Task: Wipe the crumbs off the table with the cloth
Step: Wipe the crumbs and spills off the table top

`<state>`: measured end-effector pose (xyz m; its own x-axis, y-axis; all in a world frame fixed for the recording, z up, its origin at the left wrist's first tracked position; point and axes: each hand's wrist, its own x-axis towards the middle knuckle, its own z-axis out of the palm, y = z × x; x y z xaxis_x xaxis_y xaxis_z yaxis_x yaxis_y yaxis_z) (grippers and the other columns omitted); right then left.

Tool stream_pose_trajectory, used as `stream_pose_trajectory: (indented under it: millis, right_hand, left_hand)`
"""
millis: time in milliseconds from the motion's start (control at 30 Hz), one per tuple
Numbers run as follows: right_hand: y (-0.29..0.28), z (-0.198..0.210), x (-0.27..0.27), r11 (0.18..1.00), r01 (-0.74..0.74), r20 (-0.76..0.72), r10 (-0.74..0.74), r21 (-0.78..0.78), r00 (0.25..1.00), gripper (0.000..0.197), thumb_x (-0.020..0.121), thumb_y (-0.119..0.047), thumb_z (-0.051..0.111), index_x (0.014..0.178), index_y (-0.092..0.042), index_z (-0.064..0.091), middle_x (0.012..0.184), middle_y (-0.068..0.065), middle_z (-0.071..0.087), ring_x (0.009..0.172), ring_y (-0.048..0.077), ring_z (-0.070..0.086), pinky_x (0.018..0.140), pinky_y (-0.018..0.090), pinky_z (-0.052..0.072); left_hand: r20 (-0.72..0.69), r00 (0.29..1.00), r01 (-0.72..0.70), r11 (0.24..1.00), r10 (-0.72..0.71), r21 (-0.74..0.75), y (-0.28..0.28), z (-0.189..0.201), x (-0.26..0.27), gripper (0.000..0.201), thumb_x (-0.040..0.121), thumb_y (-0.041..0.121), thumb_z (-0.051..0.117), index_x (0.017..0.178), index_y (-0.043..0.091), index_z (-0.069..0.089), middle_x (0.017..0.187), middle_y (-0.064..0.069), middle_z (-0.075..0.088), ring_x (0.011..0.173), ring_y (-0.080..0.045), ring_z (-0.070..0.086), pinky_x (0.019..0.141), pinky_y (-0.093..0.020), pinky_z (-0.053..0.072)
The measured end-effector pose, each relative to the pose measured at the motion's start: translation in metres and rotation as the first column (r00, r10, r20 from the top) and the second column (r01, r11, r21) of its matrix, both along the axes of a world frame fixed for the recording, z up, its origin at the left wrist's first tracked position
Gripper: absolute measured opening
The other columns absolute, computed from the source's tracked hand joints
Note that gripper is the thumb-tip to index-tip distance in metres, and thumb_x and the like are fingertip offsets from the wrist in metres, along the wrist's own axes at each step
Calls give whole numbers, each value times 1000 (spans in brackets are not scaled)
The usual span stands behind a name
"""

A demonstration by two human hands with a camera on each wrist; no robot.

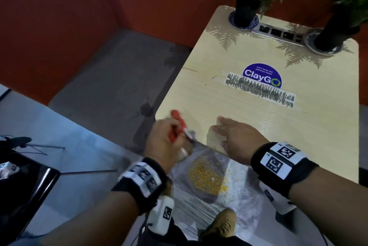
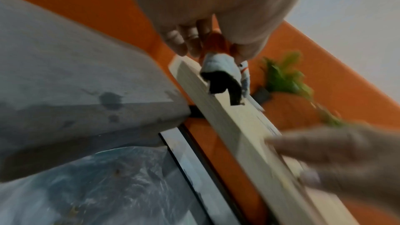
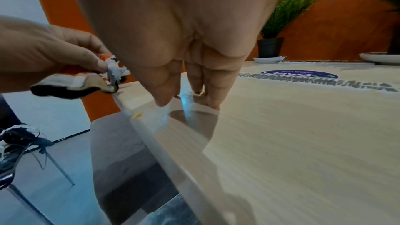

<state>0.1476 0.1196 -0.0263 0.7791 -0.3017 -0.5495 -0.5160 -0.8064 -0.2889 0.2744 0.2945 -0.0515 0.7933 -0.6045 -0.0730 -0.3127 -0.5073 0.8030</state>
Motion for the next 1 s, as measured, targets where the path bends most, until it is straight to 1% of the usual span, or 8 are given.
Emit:
stream_pose_trajectory:
  millis: [167, 267, 367, 467, 666, 766, 900, 1000]
  right_hand:
    - [-9, -1, -3, 997, 55, 43, -58, 50, 997, 53, 101, -23, 45, 152, -30, 33, 165, -6, 17, 150, 20, 21, 121, 33, 19]
    - [-3, 0, -14, 992, 88, 106, -97, 88, 990, 48, 100, -20, 46, 148, -25, 43, 161, -3, 31, 147, 20, 29, 120, 34, 24]
    - [6, 5, -34, 981, 139, 259, -172, 138, 951, 34, 95, -11, 49, 124, -20, 66, 131, 5, 64, 122, 26, 56, 101, 33, 45]
    - [6, 0, -61, 930, 296, 391, -361, 217, 847, 28, 90, -7, 52, 102, -20, 73, 100, 1, 68, 93, 19, 61, 80, 28, 49]
    - [23, -19, -113, 896, 327, 431, -433, 300, 792, 40, 82, -17, 70, 119, -25, 57, 114, -5, 49, 97, 12, 56, 84, 28, 50]
    - [34, -26, -119, 907, 346, 481, -421, 241, 769, 44, 76, -30, 69, 117, -28, 51, 117, -5, 44, 94, 17, 56, 79, 37, 55]
    - [39, -32, -108, 929, 357, 552, -347, 94, 758, 48, 75, -28, 73, 118, -26, 52, 122, 2, 46, 103, 24, 55, 77, 37, 54]
    - [42, -31, -106, 960, 280, 514, -253, 26, 820, 55, 73, -26, 78, 122, -22, 52, 125, 4, 46, 106, 26, 53, 79, 37, 54]
  left_hand:
    - [-163, 909, -391, 920, 384, -17, -12, -5, 20, 29, 74, 9, 72, 75, 28, 50, 75, 7, 60, 66, -13, 57, 59, -11, 44]
    - [-187, 948, -252, 966, 257, 49, -32, -7, -25, 22, 74, 12, 73, 76, 23, 55, 79, 5, 59, 67, -11, 57, 56, -8, 41]
    - [18, 999, 29, 990, -32, 140, -47, -10, -60, 18, 74, 22, 72, 86, 28, 60, 92, 3, 56, 82, -19, 56, 74, -30, 49]
    - [191, 893, 358, 900, -408, 247, -54, -17, -81, 24, 71, 23, 60, 95, 24, 64, 95, -2, 60, 86, -25, 53, 75, -40, 49]
    - [118, 672, 698, 678, -731, 231, -54, -26, -106, 23, 70, 11, 56, 91, 18, 57, 98, -7, 55, 82, -29, 51, 69, -40, 50]
    - [147, 627, 743, 644, -765, 181, -50, -21, -99, 27, 67, 3, 56, 91, 17, 53, 94, -9, 55, 81, -28, 50, 66, -40, 49]
    - [279, 794, 521, 841, -540, 146, -44, -25, -66, 28, 56, -6, 58, 76, 13, 55, 87, -9, 50, 78, -27, 47, 62, -41, 45]
    - [206, 707, 614, 732, -677, 295, -45, -27, -71, 27, 63, 0, 59, 84, 16, 57, 90, -8, 54, 80, -30, 51, 64, -44, 49]
